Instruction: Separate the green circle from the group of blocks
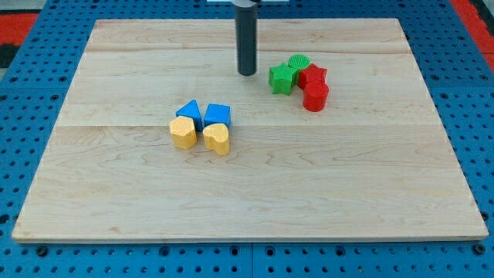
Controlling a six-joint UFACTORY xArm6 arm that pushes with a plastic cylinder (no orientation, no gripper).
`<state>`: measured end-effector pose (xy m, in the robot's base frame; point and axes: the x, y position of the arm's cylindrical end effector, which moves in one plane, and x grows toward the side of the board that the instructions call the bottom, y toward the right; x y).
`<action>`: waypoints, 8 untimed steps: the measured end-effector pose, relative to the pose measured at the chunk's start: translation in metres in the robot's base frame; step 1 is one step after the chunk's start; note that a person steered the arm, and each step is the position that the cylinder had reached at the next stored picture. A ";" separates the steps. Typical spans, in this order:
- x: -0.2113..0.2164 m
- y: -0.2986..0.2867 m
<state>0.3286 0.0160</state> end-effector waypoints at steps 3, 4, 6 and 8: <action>0.009 0.062; 0.009 0.017; -0.029 0.083; -0.071 0.129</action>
